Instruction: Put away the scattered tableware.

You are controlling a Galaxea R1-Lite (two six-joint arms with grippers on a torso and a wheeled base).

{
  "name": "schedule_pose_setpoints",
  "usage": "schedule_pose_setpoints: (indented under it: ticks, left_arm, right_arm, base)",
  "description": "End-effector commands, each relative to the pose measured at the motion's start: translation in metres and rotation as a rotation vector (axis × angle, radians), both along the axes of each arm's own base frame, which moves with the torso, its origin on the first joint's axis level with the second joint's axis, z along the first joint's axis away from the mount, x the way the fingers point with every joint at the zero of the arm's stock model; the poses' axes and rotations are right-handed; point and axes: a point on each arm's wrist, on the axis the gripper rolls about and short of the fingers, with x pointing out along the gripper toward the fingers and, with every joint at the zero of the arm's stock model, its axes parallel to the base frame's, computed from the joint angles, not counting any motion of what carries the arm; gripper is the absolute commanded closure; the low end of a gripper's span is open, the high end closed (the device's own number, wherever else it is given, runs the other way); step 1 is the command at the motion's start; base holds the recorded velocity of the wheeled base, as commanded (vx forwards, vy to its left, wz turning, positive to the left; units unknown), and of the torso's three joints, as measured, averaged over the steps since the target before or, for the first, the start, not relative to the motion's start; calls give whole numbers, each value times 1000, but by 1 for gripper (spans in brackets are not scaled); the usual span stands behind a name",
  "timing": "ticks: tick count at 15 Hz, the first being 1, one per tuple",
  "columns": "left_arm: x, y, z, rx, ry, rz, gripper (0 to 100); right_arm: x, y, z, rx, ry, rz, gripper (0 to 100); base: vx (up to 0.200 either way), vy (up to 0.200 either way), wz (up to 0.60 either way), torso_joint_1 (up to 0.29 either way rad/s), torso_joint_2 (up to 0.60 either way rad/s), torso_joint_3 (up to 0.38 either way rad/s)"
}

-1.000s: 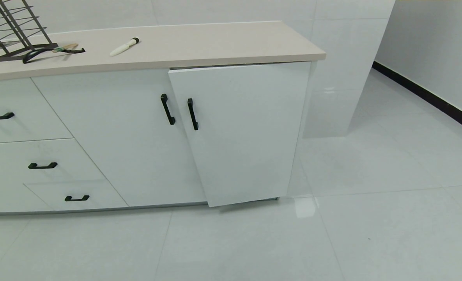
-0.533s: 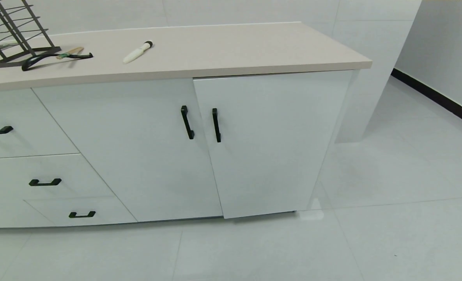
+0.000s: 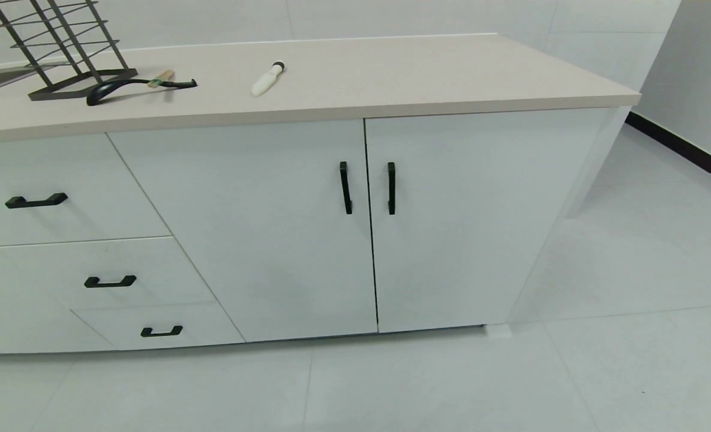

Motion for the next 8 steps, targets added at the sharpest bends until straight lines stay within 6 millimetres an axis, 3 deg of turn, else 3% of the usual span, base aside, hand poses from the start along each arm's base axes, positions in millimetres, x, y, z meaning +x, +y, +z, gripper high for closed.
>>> schedule_pose_setpoints:
  ticks: [1,8]
  left_arm:
    - [0,0,0,-1,0,1,0]
    - [0,0,0,-1,0,1,0]
  right_arm:
    - [0,0,0,0,2,0,100]
    - [0,0,0,1,2,-3,100]
  base:
    - [0,200,0,2,2,7]
    - [0,200,0,1,3,2]
